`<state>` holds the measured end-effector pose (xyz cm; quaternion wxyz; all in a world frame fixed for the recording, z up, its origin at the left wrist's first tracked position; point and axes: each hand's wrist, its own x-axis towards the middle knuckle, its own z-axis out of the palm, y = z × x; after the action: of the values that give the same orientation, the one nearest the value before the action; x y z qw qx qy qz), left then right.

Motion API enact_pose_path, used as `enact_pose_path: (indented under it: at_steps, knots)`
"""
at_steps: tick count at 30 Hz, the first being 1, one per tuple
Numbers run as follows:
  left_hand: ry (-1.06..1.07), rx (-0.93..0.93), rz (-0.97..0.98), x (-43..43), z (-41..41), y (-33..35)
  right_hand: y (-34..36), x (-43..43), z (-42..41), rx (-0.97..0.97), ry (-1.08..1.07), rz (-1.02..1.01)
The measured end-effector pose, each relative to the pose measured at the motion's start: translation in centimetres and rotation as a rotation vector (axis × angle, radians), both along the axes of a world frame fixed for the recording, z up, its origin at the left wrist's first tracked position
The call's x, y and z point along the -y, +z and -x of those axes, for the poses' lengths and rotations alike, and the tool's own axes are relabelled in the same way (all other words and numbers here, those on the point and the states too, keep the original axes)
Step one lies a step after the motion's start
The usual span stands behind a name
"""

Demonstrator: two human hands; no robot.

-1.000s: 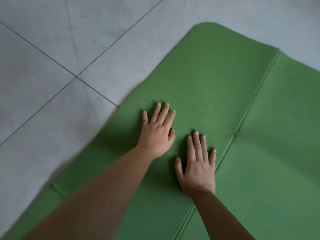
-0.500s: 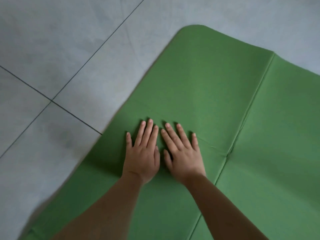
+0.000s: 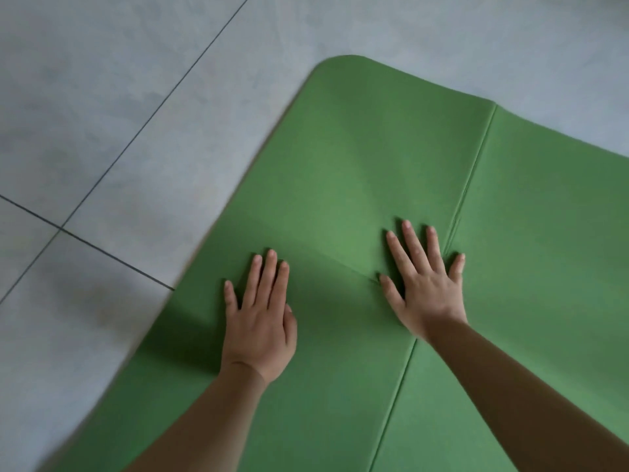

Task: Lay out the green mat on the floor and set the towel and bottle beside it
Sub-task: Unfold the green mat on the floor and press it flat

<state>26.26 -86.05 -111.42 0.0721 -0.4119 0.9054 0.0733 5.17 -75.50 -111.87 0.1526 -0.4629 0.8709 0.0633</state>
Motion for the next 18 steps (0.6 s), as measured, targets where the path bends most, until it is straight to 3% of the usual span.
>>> enact_pose_path:
  at_steps: [10,14,16,18]
  knots:
    - [-0.001,0.038,-0.017,-0.2,1.4,1.1,-0.4,3.0,1.6,0.038,-0.037,0.092]
    - [0.070,-0.091,-0.026,2.4,7.6,1.6,-0.6,2.8,1.6,0.068,-0.046,0.101]
    - [-0.027,-0.111,-0.017,4.3,11.4,1.8,-0.5,2.9,1.6,0.077,-0.047,0.117]
    - [-0.228,-0.019,-0.011,5.9,13.8,1.6,0.0,3.0,1.4,0.064,-0.043,0.129]
